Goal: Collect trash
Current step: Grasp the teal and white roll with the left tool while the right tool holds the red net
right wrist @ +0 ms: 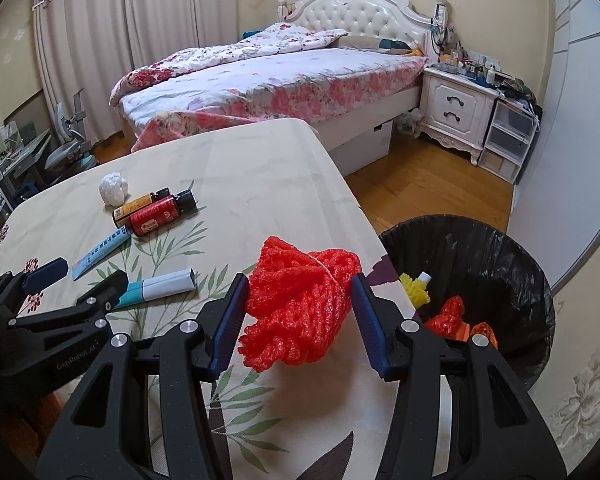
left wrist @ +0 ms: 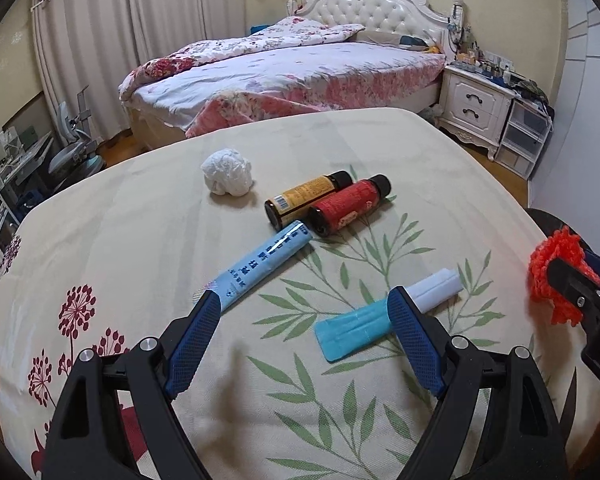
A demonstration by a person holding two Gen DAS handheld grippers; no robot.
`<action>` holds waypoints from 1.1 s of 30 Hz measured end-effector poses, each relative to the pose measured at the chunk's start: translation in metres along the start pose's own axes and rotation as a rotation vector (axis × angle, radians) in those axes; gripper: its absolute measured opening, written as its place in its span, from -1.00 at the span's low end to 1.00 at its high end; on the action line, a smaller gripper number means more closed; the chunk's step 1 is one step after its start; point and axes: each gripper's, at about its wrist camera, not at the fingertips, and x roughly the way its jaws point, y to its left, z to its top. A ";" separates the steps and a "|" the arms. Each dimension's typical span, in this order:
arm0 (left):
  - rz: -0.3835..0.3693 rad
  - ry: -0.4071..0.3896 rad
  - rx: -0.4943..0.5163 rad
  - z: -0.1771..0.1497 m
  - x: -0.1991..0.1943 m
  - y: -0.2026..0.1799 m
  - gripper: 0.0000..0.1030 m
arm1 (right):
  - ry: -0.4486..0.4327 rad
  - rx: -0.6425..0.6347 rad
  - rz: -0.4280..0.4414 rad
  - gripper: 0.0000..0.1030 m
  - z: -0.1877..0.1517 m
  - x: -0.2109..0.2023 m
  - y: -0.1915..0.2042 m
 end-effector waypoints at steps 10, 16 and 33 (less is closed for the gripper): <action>0.036 0.093 -0.041 -0.005 0.010 0.020 0.61 | 0.001 -0.006 -0.003 0.01 -0.001 0.002 -0.002; -0.008 0.105 -0.031 -0.018 0.000 0.016 0.61 | 0.002 -0.006 -0.002 0.01 -0.002 0.003 -0.002; -0.024 0.095 -0.043 -0.030 -0.023 0.018 0.61 | 0.004 -0.004 -0.001 0.02 -0.002 0.004 -0.002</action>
